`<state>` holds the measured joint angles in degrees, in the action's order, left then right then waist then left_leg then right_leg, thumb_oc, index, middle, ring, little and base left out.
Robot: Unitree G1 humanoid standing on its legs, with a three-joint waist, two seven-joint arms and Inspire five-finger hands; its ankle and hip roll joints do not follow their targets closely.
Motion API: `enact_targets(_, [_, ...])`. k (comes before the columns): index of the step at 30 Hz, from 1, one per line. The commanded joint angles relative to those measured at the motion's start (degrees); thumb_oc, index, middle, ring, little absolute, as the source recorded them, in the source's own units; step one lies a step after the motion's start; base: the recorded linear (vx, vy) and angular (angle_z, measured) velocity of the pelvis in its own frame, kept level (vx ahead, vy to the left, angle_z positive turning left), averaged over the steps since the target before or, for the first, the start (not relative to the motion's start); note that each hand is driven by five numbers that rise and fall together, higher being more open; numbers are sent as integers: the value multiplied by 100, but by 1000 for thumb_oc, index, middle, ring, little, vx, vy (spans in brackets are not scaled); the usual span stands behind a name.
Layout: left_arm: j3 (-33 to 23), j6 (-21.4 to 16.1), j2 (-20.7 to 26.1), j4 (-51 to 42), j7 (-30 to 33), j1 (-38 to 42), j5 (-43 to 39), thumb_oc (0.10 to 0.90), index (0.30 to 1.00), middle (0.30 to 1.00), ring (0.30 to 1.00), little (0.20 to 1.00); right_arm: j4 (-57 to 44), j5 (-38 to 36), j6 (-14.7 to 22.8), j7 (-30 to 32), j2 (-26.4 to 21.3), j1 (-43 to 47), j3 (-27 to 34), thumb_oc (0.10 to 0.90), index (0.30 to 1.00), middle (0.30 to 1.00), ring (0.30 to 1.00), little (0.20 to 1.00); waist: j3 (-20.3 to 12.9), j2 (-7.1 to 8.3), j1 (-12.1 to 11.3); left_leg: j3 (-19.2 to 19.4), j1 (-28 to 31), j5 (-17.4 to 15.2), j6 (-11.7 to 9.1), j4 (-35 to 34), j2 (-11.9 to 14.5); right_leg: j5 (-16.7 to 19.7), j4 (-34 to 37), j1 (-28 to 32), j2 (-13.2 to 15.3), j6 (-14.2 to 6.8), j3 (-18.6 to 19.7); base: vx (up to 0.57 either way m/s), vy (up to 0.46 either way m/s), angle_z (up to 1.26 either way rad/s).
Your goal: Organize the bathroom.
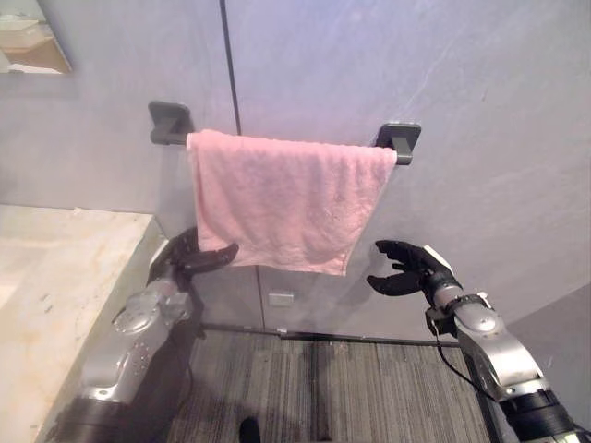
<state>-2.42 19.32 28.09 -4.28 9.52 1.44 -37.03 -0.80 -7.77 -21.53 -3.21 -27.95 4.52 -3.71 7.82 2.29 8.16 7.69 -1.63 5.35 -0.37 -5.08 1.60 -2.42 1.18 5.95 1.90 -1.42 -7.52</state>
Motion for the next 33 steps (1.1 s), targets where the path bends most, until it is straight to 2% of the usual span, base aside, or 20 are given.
enact_targets(1, [-233, -208, -237, 232, -38, 65, -748, 800, 900, 900, 900, 900, 38, 630, 630, 233, 8, 227, 213, 800, 900, 900, 900, 900, -443, -173, -14, 339, 380, -376, -382, 273, 643, 208, -75, -465, 358, -804, 114, -32, 18, 1])
enact_targets(2, [-193, -195, -327, 421, -183, -50, -729, 800, 900, 900, 900, 900, 201, 748, 711, 259, 112, 119, 148, 800, 900, 900, 900, 900, -431, -172, -10, 333, 370, -379, -376, 284, 639, 207, -86, -470, 352, -797, 117, -34, 19, 0])
enact_targets(6, [-79, -340, -534, 880, -554, -341, -958, 800, 900, 900, 900, 900, 649, 966, 587, 306, 309, -166, 2, 800, 900, 900, 900, 900, -390, -165, 6, 317, 355, -374, -361, 278, 622, 233, -88, -504, 345, -785, 129, -19, 11, 0])
enact_targets(7, [-83, -527, -631, 1081, -822, -453, -954, 800, 900, 900, 900, 900, 939, 881, 622, 207, 362, -295, -15, 800, 900, 900, 900, 900, -371, -160, 17, 322, 361, -380, -351, 267, 616, 237, -96, -512, 343, -781, 128, -43, 48, -1])
enact_targets(8, [-111, -971, -849, 1563, -1208, -677, -1282, 800, 900, 900, 900, 900, 1505, 812, 925, 84, 474, -515, -97, 800, 900, 900, 900, 900, -343, -160, 25, 313, 354, -383, -331, 248, 585, 259, -104, -542, 340, -770, 140, -43, 48, -1])
enact_targets(10, [-125, -1042, -937, 1795, -1217, -733, -1283, 800, 900, 900, 900, 900, 1739, 790, 890, 168, 546, -569, -142, 800, 900, 900, 900, 900, -333, -154, 24, 313, 345, -386, -331, 250, 576, 258, -118, -554, 338, -767, 142, -22, 23, 0])
enact_targets(11, [-162, -1155, -1075, 2302, -1435, -782, -1193, 800, 900, 900, 900, 900, 2225, 717, 938, 266, 623, -604, -226, 800, 900, 900, 900, 900, -314, -146, 21, 303, 336, -380, -332, 244, 564, 266, -126, -560, 335, -765, 142, -49, 41, 1])
enact_targets(12, [-173, -1151, -1158, 2736, -1363, -798, -1260, 800, 900, 900, 900, 900, 2611, 471, 866, 360, 697, -626, -307, 800, 900, 900, 900, 900, -307, -147, 17, 298, 319, -375, -335, 240, 552, 275, -132, -579, 331, -761, 145, -47, 44, -2])
enact_targets(14, [-104, -1223, -1204, 3555, -1549, -830, -958, 800, 900, 900, 900, 900, 3363, 777, 967, 438, 770, -655, -460, 800, 900, 900, 900, 900, -297, -161, 32, 289, 312, -384, -325, 222, 530, 264, -152, -606, 322, -748, 160, -37, 59, -3])
enact_targets(16, [-43, -1272, -1292, 4603, -1532, -812, -432, 800, 900, 900, 900, 900, 4375, 943, 769, 425, 827, -674, -660, 800, 900, 900, 900, 900, -321, -196, 33, 277, 288, -395, -312, 217, 506, 256, -148, -619, 327, -756, 162, -24, 75, -4])
enact_targets(17, [-48, -1242, -1321, 5239, -1521, -763, 113, 800, 900, 900, 900, 900, 5056, 1239, 481, 285, 905, -646, -731, 800, 900, 900, 900, 900, -330, -219, 23, 262, 297, -406, -297, 210, 490, 246, -133, -596, 328, -753, 162, -5, 55, -2])
enact_targets(18, [-30, -1250, -1316, 5465, -1600, -743, 266, 800, 900, 900, 900, 900, 5289, 1253, 444, 267, 928, -640, -763, 800, 900, 900, 900, 900, -336, -224, 23, 265, 300, -407, -291, 208, 487, 246, -126, -591, 329, -752, 163, 12, 63, -2])
enact_targets(19, [110, -1130, -1266, 6207, -1941, -668, 1078, 800, 900, 900, 900, 900, 6018, 1120, 209, 224, 1032, -636, -810, 800, 900, 900, 900, 900, -364, -258, 28, 268, 302, -409, -283, 214, 478, 240, -109, -563, 340, -754, 157, 11, 38, 0])
enact_targets(20, [132, -1151, -1258, 6269, -1923, -663, 1108, 800, 900, 900, 900, 900, 6074, 1088, 193, 219, 1040, -634, -807, 800, 900, 900, 900, 900, -368, -263, 29, 267, 300, -410, -282, 214, 478, 239, -108, -562, 341, -754, 155, 27, 61, 1])
enact_targets(21, [227, -923, -1243, 6726, -1855, -627, 1372, 800, 900, 900, 900, 900, 6465, 812, 163, 212, 1117, -646, -719, 800, 900, 900, 900, 900, -389, -302, 53, 267, 314, -427, -270, 223, 473, 220, -104, -534, 343, -752, 157, 36, 57, 3])
enact_targets(22, [253, -879, -1196, 7056, -1796, -580, 1684, 800, 900, 900, 900, 900, 6636, 712, 253, 191, 1138, -646, -669, 800, 900, 900, 900, 900, -400, -326, 97, 280, 326, -436, -267, 232, 472, 207, -111, -523, 339, -748, 174, 39, 60, 5])
enact_targets(26, [367, -749, -1169, 7447, -1986, -479, 2154, 800, 900, 900, 900, 900, 6677, 833, 484, 186, 1188, -701, -684, 800, 900, 900, 900, 900, -437, -359, 214, 334, 308, -448, -267, 256, 485, 182, -146, -563, 334, -741, 197, 10, 23, -2])
enact_targets(30, [544, -884, -1174, 7495, -1919, -368, 2304, 800, 900, 900, 900, 900, 6619, 946, 731, 257, 1206, -681, -766, 800, 900, 900, 900, 900, -451, -365, 276, 358, 270, -461, -262, 289, 490, 154, -189, -610, 314, -727, 182, -14, -4, -19])
enact_targets(33, [646, -863, -1188, 7387, -1806, -270, 2087, 800, 900, 900, 900, 900, 6541, 1053, 920, 302, 1194, -589, -878, 800, 900, 900, 900, 900, -436, -345, 274, 362, 239, -486, -250, 364, 509, 104, -247, -619, 291, -700, 168, -10, -63, -2])
